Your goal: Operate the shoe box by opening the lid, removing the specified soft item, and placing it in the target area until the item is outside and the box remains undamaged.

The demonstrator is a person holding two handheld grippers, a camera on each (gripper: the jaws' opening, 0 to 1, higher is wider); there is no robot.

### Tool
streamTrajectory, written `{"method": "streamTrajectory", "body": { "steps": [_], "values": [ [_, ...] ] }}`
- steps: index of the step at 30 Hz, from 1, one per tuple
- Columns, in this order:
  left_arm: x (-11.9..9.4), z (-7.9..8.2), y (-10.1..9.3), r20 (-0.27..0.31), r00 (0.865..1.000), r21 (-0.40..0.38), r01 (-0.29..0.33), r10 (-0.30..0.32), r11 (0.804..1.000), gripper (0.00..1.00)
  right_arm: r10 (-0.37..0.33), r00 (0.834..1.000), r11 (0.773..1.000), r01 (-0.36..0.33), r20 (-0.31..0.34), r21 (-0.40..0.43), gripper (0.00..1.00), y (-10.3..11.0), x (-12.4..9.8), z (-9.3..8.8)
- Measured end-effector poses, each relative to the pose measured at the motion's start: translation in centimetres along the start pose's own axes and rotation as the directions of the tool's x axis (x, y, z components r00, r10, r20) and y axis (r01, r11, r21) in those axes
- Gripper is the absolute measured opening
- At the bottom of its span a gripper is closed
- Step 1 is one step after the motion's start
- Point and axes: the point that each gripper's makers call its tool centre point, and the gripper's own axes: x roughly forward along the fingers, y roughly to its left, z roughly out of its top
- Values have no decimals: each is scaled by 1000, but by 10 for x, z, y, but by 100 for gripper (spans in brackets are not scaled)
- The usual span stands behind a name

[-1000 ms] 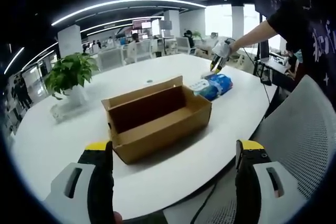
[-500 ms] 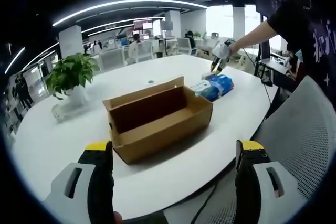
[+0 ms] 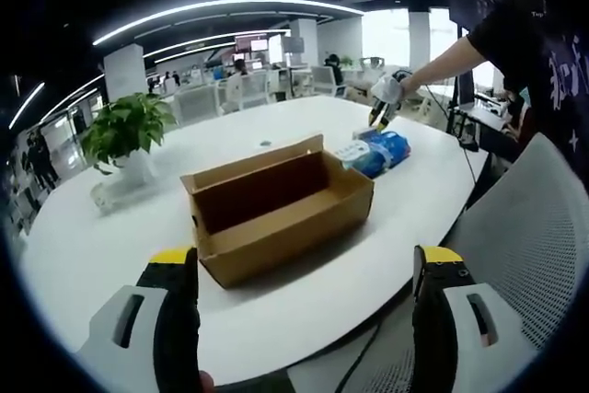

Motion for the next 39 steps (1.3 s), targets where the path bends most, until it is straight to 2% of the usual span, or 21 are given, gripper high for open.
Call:
{"method": "streamTrajectory", "body": {
  "steps": [6, 9, 13, 17, 22, 25, 29, 33, 35, 39],
  "values": [
    [0, 0, 0, 2, 1000, 0, 0, 0, 1000, 96, 2, 1000, 1000, -2, -16, 9, 22, 3, -1, -2],
    [0, 0, 0, 1, 1000, -6, 0, 0, 1000, 96, 5, 1000, 996, -6, 11, 87, 25, 3, -5, 1],
    [0, 0, -1, 3, 1000, -10, 5, -5, 1000, 96, -27, 999, 993, 24, 25, 115, 31, -5, -12, 1],
    [0, 1, 1, 12, 1000, -17, 2, -2, 1000, 96, -31, 999, 988, 25, 39, 152, 33, -4, -17, 2],
    [-1, 3, 1, 22, 1000, -27, 0, 1, 1000, 96, -46, 997, 979, 32, 66, 203, 44, -3, -31, 9],
    [0, 0, 3, 6, 1000, -39, -6, 6, 999, 96, -72, 994, 960, 46, 84, 276, 48, -7, -38, 14],
    [-1, 1, 3, 14, 1000, -46, -8, 8, 999, 97, -93, 988, 940, 46, 124, 338, 57, -3, -52, 26],
    [-2, 2, 7, 24, 999, -63, -25, 27, 998, 97, -136, 976, 912, 57, 169, 407, 60, 0, -66, 39],
    [-3, 5, 8, 46, 998, -83, -28, 31, 996, 96, -147, 973, 905, 60, 178, 422, 61, 4, -73, 44],
    [-4, 6, 9, 47, 998, -81, -34, 38, 996, 96, -160, 967, 898, 59, 197, 437, 64, 15, -84, 55]
  ]
}}
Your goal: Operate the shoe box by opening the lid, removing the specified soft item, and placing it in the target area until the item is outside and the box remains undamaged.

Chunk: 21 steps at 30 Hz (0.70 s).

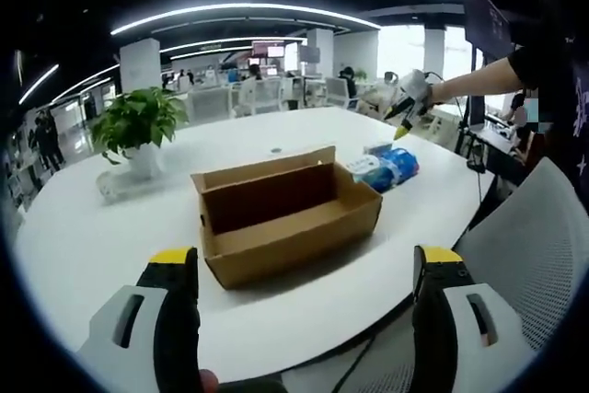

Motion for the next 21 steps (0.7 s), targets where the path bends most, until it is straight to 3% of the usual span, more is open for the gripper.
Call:
{"method": "streamTrajectory", "body": {
  "steps": [6, 21],
  "values": [
    [0, 2, -3, 5, 1000, 14, 6, -6, 1000, 96, -21, 999, 998, 19, 32, 53, 68, 16, -14, 8],
    [2, 8, -17, 36, 995, 0, 91, -91, 996, 98, -66, 991, 983, 45, 115, 180, 78, 72, -43, 21]
  ]
}}
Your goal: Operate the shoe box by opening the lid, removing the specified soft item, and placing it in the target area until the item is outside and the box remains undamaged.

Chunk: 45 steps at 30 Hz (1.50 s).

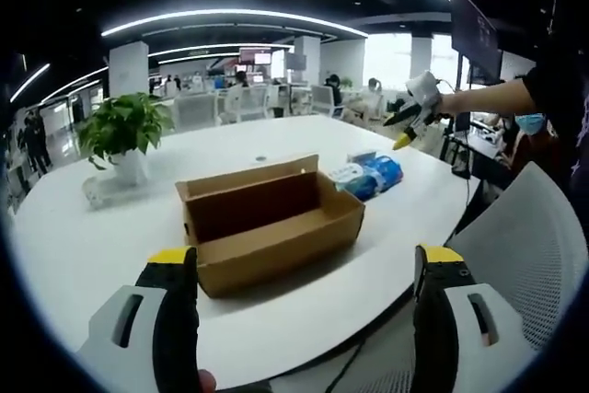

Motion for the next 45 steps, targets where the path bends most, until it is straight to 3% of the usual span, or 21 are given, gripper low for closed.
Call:
{"method": "streamTrajectory", "body": {
  "steps": [6, 11, 25, 37, 45],
  "values": [
    [3, 0, -9, -20, 998, 54, 63, -62, 997, 99, -19, 1000, 1000, 19, 24, 5, 78, 27, -11, 1],
    [10, 5, -11, -31, 992, 81, 121, -119, 989, 99, -65, 996, 995, 61, 59, 73, 79, 39, -22, 2],
    [36, 40, 28, -37, 982, 135, 186, -183, 973, 97, -137, 984, 976, 115, 111, 186, 81, 64, -48, 6],
    [68, 45, 45, -112, 968, 190, 244, -226, 951, 91, -160, 979, 960, 126, 124, 249, 81, 85, -60, -2],
    [92, 45, 61, -180, 953, 203, 280, -245, 938, 85, -172, 979, 963, 143, 111, 230, 83, 102, -67, -5]
  ]
}}
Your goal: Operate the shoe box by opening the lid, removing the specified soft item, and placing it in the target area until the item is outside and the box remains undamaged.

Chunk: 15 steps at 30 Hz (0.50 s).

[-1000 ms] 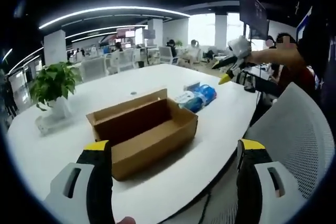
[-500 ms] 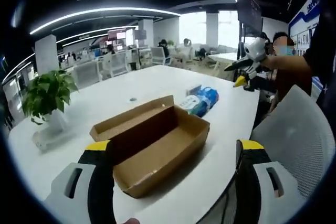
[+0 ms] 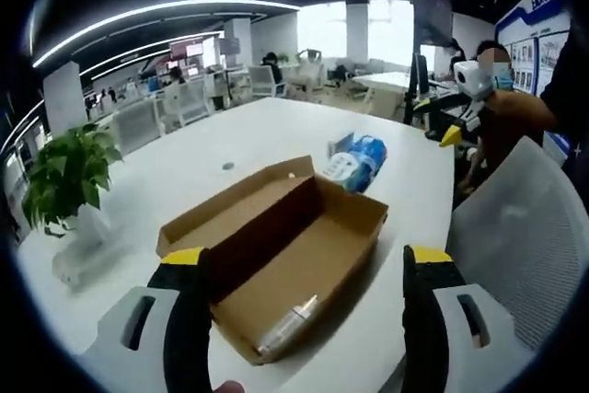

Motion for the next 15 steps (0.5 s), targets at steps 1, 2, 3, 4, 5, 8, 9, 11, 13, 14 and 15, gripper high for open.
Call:
{"method": "streamTrajectory", "body": {
  "steps": [1, 2, 3, 4, 5, 8, 9, 11, 13, 14, 15],
  "values": [
    [2, -1, 1, -8, 1000, 4, 6, -6, 1000, 84, -2, 1000, 1000, 2, 1, -3, 83, 2, -1, 0],
    [4, -2, 4, -19, 1000, 7, 10, -10, 1000, 84, -7, 1000, 1000, 7, 4, -1, 83, 5, -4, 0],
    [6, -3, 6, -28, 1000, 11, 14, -14, 1000, 83, -7, 1000, 1000, 7, 7, 8, 83, 6, -6, 0],
    [9, -6, 8, -45, 999, 16, 24, -23, 1000, 81, -6, 1000, 1000, 6, 10, 16, 83, 7, -8, 0],
    [11, -7, 10, -58, 998, 20, 28, -27, 999, 80, -9, 1000, 1000, 8, 10, 17, 83, 9, -9, 0],
    [16, -11, 16, -89, 995, 28, 39, -37, 999, 77, -18, 1000, 1000, 17, 7, 9, 83, 14, -15, -1],
    [19, -12, 18, -103, 994, 31, 47, -44, 998, 77, -19, 1000, 1000, 18, 9, 11, 83, 16, -16, -1],
    [24, -15, 19, -131, 990, 33, 64, -59, 997, 77, -23, 1000, 1000, 23, 13, 19, 83, 19, -20, -2],
    [29, -17, 19, -150, 986, 47, 83, -75, 995, 77, -33, 999, 999, 32, 20, 27, 83, 21, -23, -3],
    [31, -17, 19, -159, 984, 52, 86, -77, 995, 77, -37, 999, 999, 36, 25, 33, 82, 22, -24, -4],
    [34, -18, 21, -169, 983, 64, 88, -76, 994, 77, -41, 999, 998, 39, 30, 47, 82, 23, -26, -4]
  ]
}}
